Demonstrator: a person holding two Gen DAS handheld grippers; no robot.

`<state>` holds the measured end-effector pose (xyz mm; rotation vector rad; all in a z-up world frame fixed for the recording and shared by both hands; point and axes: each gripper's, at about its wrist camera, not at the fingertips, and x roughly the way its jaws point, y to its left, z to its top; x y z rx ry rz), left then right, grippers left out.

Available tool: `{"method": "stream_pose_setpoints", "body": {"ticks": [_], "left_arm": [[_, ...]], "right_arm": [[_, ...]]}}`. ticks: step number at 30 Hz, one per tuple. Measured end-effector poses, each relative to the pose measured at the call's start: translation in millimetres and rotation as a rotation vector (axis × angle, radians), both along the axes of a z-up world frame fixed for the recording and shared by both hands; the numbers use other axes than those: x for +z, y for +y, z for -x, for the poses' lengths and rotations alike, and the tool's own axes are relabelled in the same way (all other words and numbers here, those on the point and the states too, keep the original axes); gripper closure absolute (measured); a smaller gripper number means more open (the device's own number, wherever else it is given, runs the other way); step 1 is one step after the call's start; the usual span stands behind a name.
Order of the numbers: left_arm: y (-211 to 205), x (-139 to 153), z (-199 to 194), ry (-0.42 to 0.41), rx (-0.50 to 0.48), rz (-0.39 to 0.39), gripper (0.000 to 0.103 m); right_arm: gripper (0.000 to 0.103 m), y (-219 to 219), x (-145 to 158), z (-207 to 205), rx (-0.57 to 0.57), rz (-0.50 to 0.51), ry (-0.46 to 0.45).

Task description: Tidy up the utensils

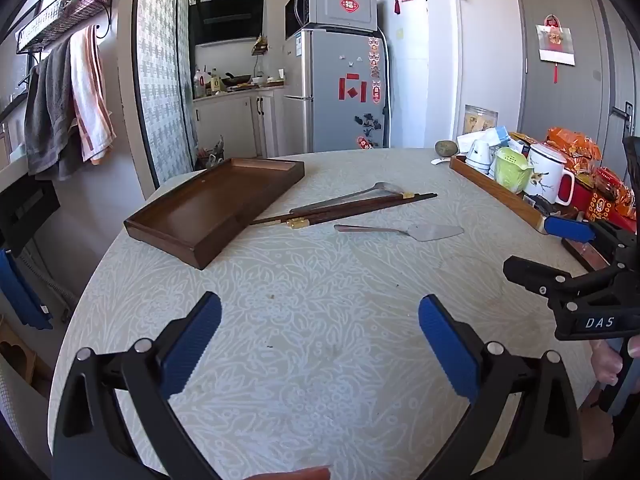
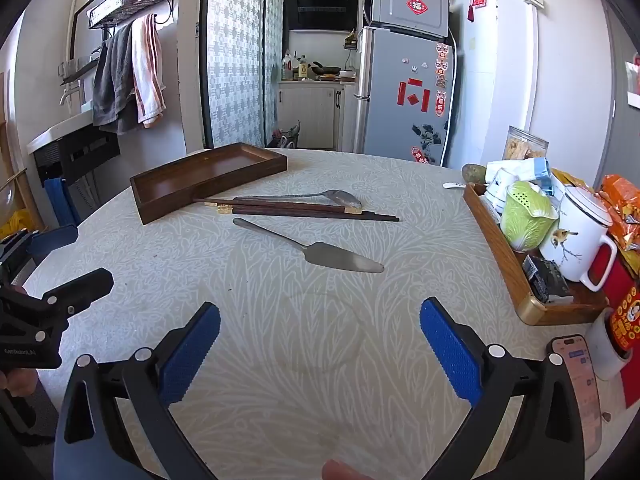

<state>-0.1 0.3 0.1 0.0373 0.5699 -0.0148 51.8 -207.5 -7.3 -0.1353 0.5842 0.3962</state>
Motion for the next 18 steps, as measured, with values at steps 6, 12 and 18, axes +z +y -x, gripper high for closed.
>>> {"method": "stream_pose_setpoints", "body": {"ticks": [6, 12, 18], "left_arm": [[-1, 0, 0, 0.002, 0.001, -0.006, 0.002], [-9, 2, 9, -0.085, 0.022, -0.07, 0.002], [-2, 6, -3, 0.073, 0.016, -0.035, 0.002]], "right_arm": [[0.002, 0, 0, 0, -0.003, 0.004, 0.002], [0.002, -3, -2, -4, -0.006, -0.004, 0.022], [0.002, -3, 7, 1, 0.02, 0.009, 0.018]]}}
